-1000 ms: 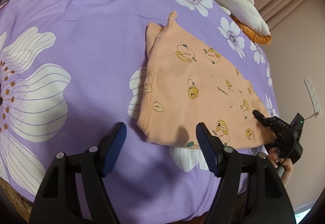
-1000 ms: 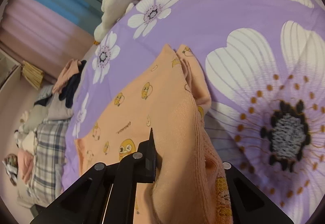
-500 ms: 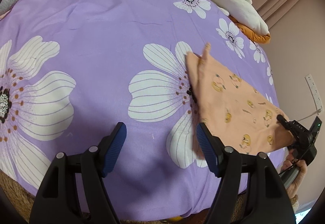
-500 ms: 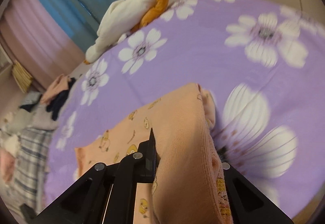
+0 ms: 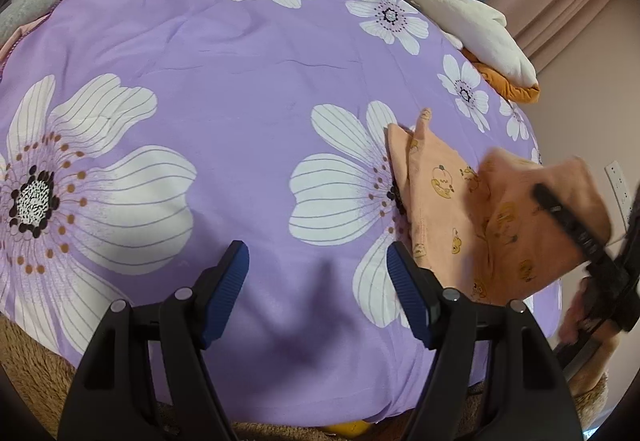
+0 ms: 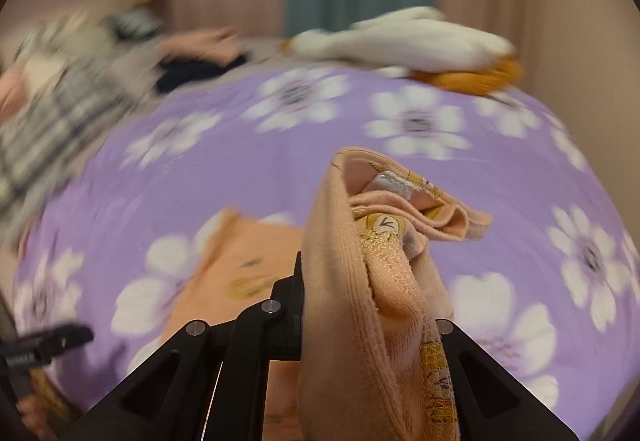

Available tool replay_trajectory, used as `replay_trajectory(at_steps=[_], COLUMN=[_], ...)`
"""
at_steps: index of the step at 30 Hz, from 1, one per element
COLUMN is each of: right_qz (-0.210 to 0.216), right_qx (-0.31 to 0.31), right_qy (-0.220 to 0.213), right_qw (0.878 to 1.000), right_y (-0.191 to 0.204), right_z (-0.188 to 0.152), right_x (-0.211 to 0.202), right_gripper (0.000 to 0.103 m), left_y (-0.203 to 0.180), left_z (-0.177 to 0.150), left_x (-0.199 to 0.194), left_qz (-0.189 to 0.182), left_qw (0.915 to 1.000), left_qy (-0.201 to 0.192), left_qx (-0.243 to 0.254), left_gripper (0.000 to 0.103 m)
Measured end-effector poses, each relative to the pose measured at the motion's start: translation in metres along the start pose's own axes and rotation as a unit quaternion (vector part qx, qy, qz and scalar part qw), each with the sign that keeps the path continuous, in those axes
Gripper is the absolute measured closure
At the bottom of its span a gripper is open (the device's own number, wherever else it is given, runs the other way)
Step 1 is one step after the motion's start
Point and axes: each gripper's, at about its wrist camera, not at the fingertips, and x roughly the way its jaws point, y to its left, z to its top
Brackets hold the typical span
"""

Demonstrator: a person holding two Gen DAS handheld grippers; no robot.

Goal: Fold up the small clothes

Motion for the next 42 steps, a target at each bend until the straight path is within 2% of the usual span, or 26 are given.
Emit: replay_trajectory(at_steps=[3, 6, 11, 16, 19, 21, 27, 30, 34, 36, 38, 40, 42], right_qz=[0.028, 0.020, 0.024, 0.100, 0.173, 0.196, 0.193, 0.161, 0.132, 0.135, 0.133, 0.128, 0.111], right_qx=[-0.042, -0.058, -0.071, -0.027, 0.006, 0.014, 0.036, 0.066, 0.110, 0.116, 0.109, 0.094, 0.082], right_qy=[0.047, 0.101, 0.095, 0.108, 0.100, 0.095, 0.056, 0.043, 0.052, 0.058, 0.063, 0.072, 0.090], right_qw=[0.998, 0.993, 0.993, 0.989, 0.980, 0.976, 0.979, 0.984, 0.984, 0.982, 0.983, 0.985, 0.986], right_y=[0.032, 0.053, 0.056, 0.044, 0.036, 0.034, 0.007, -0.018, -0.041, -0.044, -0.042, -0.033, -0.024], right_z=[-0.013, -0.033, -0.042, -0.044, -0.050, -0.054, -0.060, -0.057, -0.060, -0.059, -0.057, -0.053, -0.046], right_x=[0.032, 0.068, 0.070, 0.060, 0.041, 0.032, -0.002, -0.001, 0.009, 0.016, 0.023, 0.037, 0.055], right_gripper=[0.095, 0.095, 0.088, 0.063, 0.051, 0.040, 0.039, 0.039, 0.040, 0.052, 0.055, 0.055, 0.055], left_y=[0.002, 0.003, 0.002, -0.002, -0.004, -0.008, -0.029, -0.048, -0.075, -0.087, -0.098, -0.104, -0.104], left_z=[-0.001, -0.002, -0.002, -0.004, -0.001, 0.001, 0.009, 0.012, 0.013, 0.013, 0.010, 0.007, 0.003], left_x=[0.000, 0.000, 0.004, 0.007, 0.005, 0.002, -0.006, -0.005, -0.003, 0.002, 0.011, 0.022, 0.037], left_qz=[0.005, 0.007, 0.010, 0.009, 0.003, -0.005, -0.036, -0.059, -0.090, -0.101, -0.110, -0.105, -0.079], left_qw=[1.0000, 1.0000, 0.9999, 0.9997, 0.9998, 0.9998, 0.9986, 0.9965, 0.9913, 0.9884, 0.9855, 0.9841, 0.9854], left_qy=[0.004, 0.006, 0.013, 0.019, 0.016, 0.011, 0.000, 0.004, 0.007, 0.012, 0.017, 0.030, 0.049], left_qx=[-0.001, 0.001, 0.004, 0.011, 0.011, 0.014, 0.040, 0.059, 0.096, 0.113, 0.128, 0.140, 0.143], left_gripper=[0.032, 0.031, 0.031, 0.031, 0.031, 0.031, 0.029, 0.029, 0.029, 0.030, 0.033, 0.038, 0.040])
